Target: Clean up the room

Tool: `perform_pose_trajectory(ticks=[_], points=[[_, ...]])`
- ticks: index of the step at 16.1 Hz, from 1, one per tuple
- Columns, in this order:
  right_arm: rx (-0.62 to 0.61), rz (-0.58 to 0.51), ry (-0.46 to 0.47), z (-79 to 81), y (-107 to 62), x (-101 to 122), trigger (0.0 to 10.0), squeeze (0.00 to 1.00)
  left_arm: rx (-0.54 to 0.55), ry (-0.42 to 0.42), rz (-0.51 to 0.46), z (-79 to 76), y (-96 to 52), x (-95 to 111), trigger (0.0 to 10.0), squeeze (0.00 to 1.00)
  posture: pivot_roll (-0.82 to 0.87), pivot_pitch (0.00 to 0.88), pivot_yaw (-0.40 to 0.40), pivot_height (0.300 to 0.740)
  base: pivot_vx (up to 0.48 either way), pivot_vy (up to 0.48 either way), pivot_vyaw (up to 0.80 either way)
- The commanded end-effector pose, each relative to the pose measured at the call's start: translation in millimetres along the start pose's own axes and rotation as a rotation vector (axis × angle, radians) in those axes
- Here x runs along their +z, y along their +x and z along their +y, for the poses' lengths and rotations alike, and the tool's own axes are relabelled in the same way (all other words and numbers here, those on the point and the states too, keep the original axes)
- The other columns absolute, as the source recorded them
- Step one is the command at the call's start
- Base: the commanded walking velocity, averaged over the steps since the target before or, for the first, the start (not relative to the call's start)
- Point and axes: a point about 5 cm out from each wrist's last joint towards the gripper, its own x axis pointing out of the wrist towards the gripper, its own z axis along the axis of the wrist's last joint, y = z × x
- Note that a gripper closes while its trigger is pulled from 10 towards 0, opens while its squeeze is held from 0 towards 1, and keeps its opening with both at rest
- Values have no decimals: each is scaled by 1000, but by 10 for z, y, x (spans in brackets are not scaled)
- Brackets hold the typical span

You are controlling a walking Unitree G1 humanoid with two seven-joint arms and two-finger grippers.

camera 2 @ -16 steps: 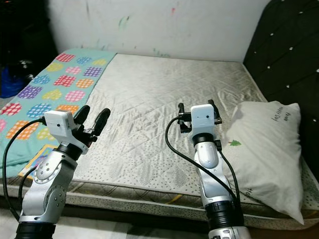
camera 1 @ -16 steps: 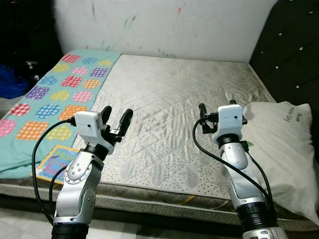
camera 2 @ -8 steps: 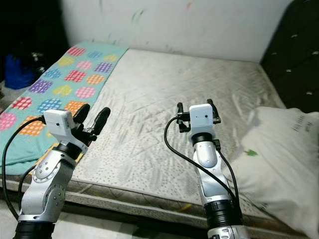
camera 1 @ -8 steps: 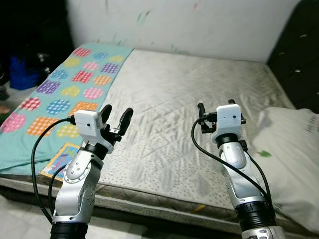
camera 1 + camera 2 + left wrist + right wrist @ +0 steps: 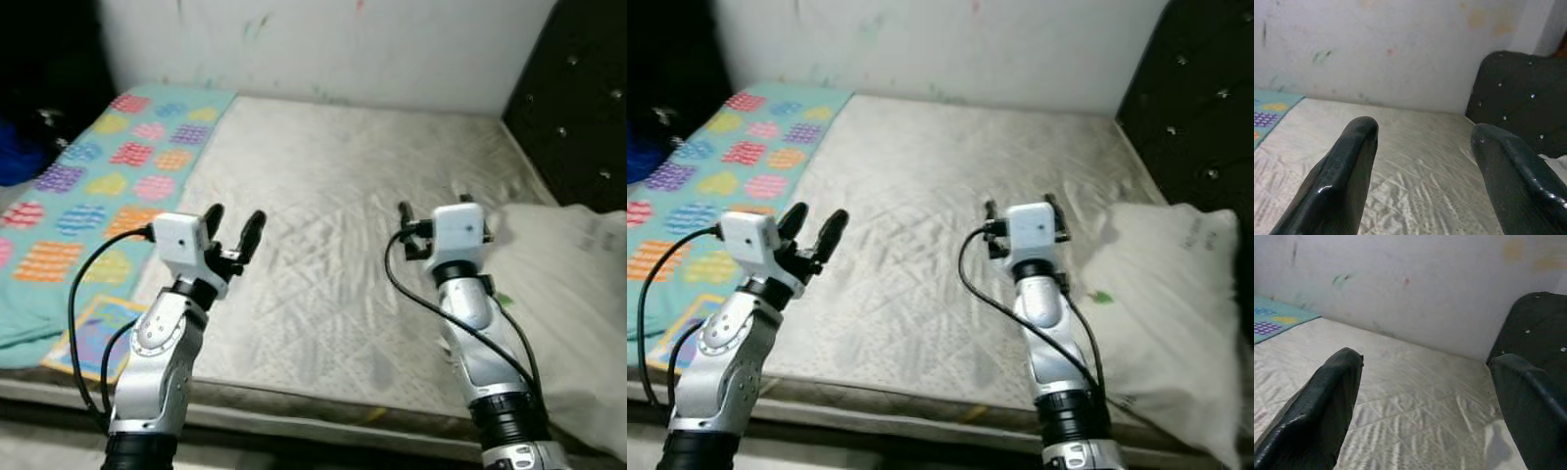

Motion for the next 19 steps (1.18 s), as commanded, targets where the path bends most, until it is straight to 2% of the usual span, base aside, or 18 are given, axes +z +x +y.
perform_pose_trajectory(ticks=[1, 3, 5, 10, 12, 15, 19], points=[[8, -14, 10, 44, 18, 36, 10000, 0, 21, 10, 13, 55, -19, -6, 10000, 0, -2, 0, -42, 740, 0, 0, 0], [2, -15, 10, 35, 16, 37, 10000, 0, 18, -7, 5, 60, -9, 36, 10000, 0, 3, 0, -46, 740, 0, 0, 0], [6, -16, 11, 42, 31, 38, 10000, 0, 17, 27, -1, 91, 5, 41, 10000, 0, -1, 0, -47, 740, 0, 0, 0], [-29, -16, 23, -64, 20, 32, 10000, 0, 27, 17, 2, 98, -2, 18, 10000, 0, -11, 0, -38, 740, 0, -252, 0], [-31, -3, 28, -52, -29, -2, 10000, 0, 25, 25, 13, 126, -43, -7, 10000, 0, -12, 0, -51, 740, 0, -253, -772], [17, 7, 12, -23, -33, -40, 10000, 0, 22, 25, 24, 70, -83, -83, 10000, 0, 6, 0, -81, 740, 0, -255, 0], [54, -14, 13, 24, 67, 45, 10000, 0, 31, 14, 32, 47, -122, -112, 10000, 0, 4, 0, -86, 740, 0, -312, 0]])
